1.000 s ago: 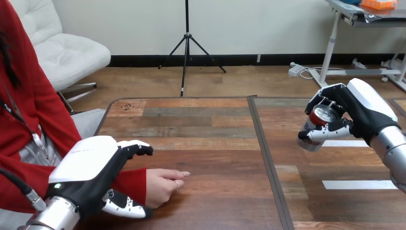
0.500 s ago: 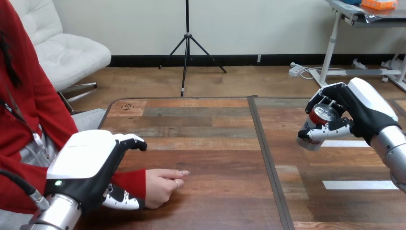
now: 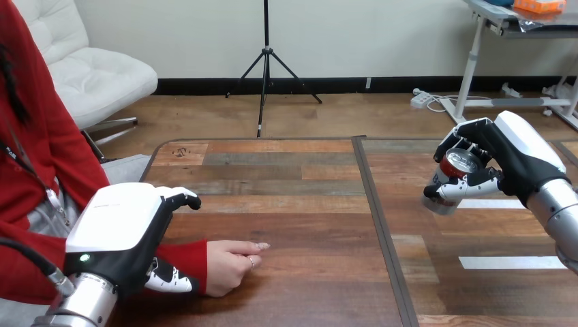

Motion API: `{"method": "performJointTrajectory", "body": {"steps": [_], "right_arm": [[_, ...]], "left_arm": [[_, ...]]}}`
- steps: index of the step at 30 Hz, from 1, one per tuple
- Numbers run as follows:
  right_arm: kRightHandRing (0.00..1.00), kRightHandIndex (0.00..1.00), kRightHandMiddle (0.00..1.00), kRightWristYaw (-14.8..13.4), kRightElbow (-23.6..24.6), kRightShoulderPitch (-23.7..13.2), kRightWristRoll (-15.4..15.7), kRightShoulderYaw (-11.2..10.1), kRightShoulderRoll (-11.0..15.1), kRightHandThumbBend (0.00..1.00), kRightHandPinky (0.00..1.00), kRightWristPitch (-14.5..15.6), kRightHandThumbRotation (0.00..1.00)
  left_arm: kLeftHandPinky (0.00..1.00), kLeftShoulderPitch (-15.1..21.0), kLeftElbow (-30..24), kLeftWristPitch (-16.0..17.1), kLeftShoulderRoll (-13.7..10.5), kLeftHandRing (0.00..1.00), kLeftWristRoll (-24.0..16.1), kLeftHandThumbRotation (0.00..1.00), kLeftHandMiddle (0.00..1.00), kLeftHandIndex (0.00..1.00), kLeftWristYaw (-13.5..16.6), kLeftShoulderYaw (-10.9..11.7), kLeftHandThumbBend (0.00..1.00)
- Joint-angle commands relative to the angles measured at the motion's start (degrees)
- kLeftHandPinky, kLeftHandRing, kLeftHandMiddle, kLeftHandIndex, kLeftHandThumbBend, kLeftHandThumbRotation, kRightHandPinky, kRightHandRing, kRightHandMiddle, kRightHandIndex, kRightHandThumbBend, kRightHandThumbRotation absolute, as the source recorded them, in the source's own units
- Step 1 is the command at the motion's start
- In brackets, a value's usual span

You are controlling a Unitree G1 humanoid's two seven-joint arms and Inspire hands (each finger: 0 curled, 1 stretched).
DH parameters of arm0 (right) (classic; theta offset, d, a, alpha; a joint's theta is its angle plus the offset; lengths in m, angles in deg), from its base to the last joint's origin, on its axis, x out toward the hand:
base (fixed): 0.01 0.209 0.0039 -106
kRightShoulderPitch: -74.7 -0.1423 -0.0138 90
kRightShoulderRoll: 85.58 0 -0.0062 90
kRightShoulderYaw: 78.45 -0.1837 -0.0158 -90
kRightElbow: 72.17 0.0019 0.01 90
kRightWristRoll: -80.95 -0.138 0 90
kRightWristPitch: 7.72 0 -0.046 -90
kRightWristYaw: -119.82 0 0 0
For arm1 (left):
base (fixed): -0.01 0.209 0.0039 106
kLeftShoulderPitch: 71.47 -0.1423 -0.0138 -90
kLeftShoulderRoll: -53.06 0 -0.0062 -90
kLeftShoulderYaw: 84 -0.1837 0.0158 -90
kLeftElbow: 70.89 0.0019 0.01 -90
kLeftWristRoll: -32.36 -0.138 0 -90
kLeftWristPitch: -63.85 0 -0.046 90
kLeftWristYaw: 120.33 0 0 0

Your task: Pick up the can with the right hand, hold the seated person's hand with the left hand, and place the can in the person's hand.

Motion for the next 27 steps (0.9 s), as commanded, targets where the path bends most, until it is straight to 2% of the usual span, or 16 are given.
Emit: {"method": "performJointTrajectory", "body": {"steps": [1,16,22,27], "right_arm": [[0.41,0.49,0.46,-0.74,2.76,-2.50,-1.74,-1.89,0.10,0.72,0.41,-2.02,0.00],[0.40,0.49,0.46,0.09,2.88,-2.88,-2.41,-2.00,-0.02,0.72,0.40,-2.00,0.00],[0.40,0.49,0.46,0.42,2.94,-2.97,-2.77,-2.04,0.06,0.72,0.40,-1.99,0.00],[0.40,0.49,0.46,0.52,3.14,-2.98,-2.93,-2.00,0.18,0.71,0.41,-1.66,0.00]], "left_arm": [[0.67,4.06,1.29,-1.04,-0.56,0.77,-1.11,0.10,0.80,0.75,1.04,-0.79,1.00],[0.70,6.12,3.06,-2.71,-1.55,0.78,-0.75,0.12,0.80,0.76,-0.43,-1.73,1.00],[0.70,6.76,3.22,-3.12,-2.21,0.77,-0.15,0.13,0.79,0.76,-2.62,-1.94,1.00],[0.71,7.48,2.79,-4.43,-3.14,0.78,0.86,0.14,0.80,0.77,-7.19,-2.26,1.00]]}}
